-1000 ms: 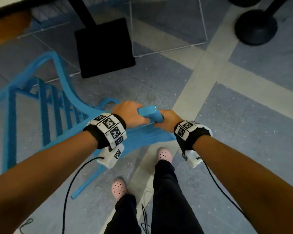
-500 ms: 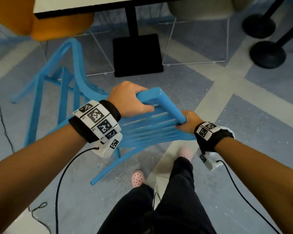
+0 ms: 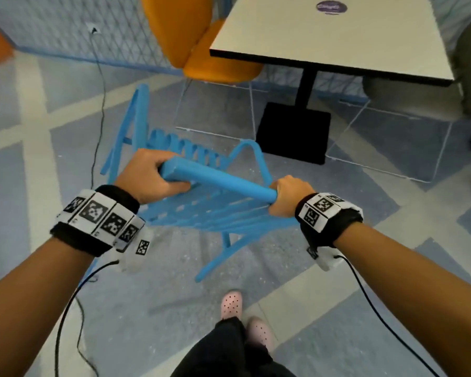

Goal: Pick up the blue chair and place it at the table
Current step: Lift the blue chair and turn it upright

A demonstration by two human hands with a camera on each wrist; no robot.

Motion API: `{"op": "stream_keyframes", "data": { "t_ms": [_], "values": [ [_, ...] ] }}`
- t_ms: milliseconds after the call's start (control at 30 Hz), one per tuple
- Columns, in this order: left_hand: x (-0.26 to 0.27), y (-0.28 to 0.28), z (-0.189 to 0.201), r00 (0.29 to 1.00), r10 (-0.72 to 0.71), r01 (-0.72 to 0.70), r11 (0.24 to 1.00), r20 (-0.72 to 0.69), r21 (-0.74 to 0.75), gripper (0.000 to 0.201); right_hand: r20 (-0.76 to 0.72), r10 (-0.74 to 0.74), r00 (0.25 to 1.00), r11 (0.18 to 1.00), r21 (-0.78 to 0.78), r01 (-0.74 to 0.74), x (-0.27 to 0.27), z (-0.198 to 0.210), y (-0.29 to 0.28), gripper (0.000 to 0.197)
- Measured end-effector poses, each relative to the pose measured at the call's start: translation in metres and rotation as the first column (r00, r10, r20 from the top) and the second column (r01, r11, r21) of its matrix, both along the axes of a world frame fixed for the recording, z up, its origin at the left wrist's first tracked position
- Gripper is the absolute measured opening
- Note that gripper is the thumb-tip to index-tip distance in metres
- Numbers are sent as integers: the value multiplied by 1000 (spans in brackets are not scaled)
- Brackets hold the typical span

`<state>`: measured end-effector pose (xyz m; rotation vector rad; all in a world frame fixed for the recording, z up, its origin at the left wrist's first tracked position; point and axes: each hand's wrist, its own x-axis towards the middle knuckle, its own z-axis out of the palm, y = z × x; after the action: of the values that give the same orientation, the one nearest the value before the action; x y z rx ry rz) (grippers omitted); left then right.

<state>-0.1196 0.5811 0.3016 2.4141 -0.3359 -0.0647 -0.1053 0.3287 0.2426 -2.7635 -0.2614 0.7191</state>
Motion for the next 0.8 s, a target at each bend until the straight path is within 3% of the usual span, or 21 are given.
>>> {"op": "stream_keyframes", "data": {
  "t_ms": [167, 300, 533, 600, 700, 800],
  "values": [
    [-59, 50, -19, 979, 202, -197, 976, 41, -93, 28, 126, 208, 970, 976, -92, -198, -8, 18, 49, 26],
    [-99, 84, -47, 947, 320, -318, 937, -15, -142, 19, 187, 352, 917, 931, -167, -323, -12, 23, 84, 25],
    [-149, 100, -95, 914, 406, -400, 903, 11, -156, 17, 150, 543, 826, 820, -308, -483, -21, 16, 134, 23],
    [-154, 108, -106, 914, 406, -403, 898, -20, -175, 25, 146, 563, 814, 804, -325, -498, -21, 14, 142, 23],
    [-159, 118, -125, 893, 447, -449, 878, -53, -163, 55, 143, 546, 825, 821, -288, -493, -22, 1, 149, 24],
    [-172, 132, -139, 855, 510, -518, 838, -93, -172, 52, 135, 482, 866, 873, -163, -460, -21, -12, 156, 26]
  ]
}}
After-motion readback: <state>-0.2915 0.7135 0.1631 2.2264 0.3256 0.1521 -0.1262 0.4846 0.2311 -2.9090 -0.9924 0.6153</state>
